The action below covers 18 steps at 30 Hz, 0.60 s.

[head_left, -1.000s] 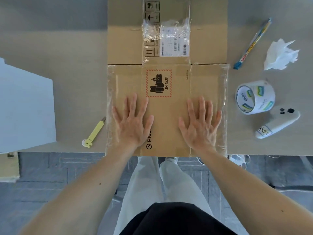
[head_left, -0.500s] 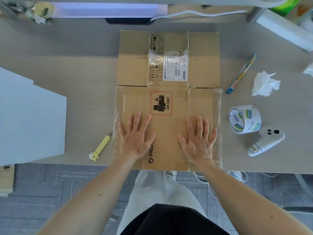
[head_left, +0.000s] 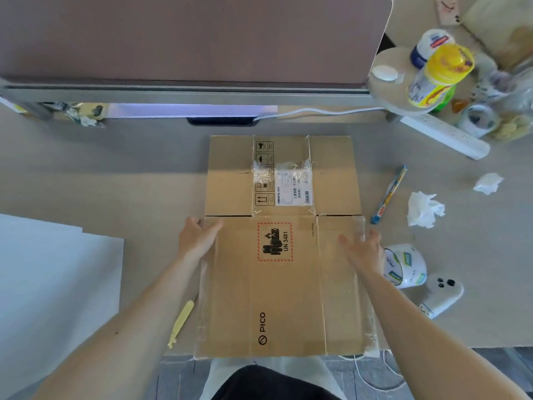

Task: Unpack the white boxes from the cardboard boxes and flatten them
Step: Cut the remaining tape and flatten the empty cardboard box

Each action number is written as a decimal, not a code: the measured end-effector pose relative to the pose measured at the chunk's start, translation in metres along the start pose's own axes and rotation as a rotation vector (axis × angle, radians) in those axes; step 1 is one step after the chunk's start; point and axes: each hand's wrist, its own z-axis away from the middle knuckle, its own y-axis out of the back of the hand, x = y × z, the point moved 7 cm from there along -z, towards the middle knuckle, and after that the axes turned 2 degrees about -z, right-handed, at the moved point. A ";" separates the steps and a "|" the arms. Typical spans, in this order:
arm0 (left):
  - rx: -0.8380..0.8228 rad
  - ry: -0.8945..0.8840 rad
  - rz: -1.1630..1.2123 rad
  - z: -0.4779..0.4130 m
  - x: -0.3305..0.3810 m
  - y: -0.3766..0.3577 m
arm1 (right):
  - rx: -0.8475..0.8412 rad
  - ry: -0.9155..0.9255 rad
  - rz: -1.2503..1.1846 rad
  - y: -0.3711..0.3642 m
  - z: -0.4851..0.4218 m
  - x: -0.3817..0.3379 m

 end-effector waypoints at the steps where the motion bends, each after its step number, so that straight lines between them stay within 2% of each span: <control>1: -0.011 0.009 0.014 -0.002 0.005 -0.001 | 0.002 -0.014 0.014 0.000 -0.003 -0.001; 6: -0.040 -0.019 0.116 -0.016 0.010 -0.008 | -0.003 -0.036 0.064 -0.002 -0.013 -0.008; 10: 0.014 -0.097 0.134 -0.012 0.014 -0.002 | 0.014 0.003 -0.104 0.006 -0.015 -0.011; 18: 0.095 -0.207 0.157 0.031 0.041 0.016 | 0.000 0.153 -0.213 0.027 0.006 -0.032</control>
